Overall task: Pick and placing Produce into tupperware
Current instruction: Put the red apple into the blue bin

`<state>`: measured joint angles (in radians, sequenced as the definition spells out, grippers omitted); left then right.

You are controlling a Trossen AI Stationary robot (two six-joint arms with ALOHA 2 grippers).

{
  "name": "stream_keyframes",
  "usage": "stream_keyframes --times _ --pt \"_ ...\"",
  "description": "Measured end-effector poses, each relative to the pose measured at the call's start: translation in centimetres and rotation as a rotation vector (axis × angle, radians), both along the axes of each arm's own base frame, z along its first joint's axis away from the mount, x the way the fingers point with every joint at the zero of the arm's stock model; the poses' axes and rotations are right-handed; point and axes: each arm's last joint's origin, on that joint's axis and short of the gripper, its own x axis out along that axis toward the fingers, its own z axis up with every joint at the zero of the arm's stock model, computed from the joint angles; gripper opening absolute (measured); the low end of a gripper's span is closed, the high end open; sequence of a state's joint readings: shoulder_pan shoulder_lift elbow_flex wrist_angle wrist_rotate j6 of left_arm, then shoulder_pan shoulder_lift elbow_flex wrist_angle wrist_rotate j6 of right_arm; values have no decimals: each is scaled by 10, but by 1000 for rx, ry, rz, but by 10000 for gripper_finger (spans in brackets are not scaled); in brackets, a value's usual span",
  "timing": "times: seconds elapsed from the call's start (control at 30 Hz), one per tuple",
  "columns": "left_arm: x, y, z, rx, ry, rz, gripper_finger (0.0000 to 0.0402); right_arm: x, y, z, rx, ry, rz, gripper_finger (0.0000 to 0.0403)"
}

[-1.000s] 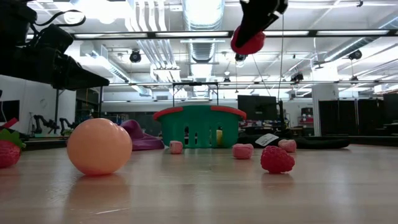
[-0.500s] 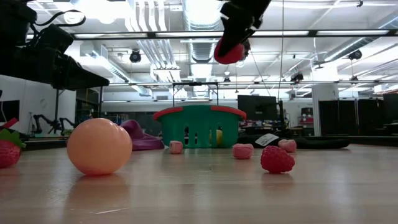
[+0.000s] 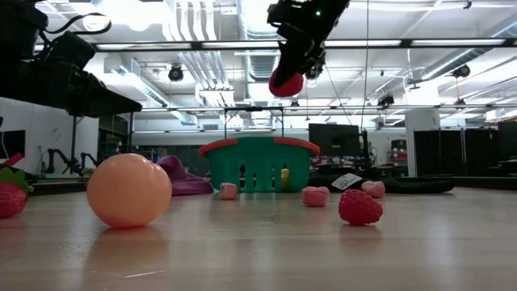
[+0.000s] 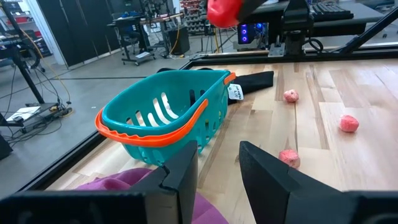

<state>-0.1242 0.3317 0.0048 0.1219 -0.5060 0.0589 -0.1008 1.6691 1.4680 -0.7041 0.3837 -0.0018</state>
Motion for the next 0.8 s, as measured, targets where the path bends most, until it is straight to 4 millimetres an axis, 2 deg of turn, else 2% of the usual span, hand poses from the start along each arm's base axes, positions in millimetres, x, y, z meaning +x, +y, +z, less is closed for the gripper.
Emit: stream_keyframes --times 0.3,0.53,0.8 --pt "0 0 0 0 1 0 105 0 -42 -9 40 -22 -22 265" --pt "0 0 -1 1 8 0 105 11 -64 -33 59 25 -30 265" --pt "0 0 -1 1 9 0 105 21 -78 -65 79 102 -56 265"
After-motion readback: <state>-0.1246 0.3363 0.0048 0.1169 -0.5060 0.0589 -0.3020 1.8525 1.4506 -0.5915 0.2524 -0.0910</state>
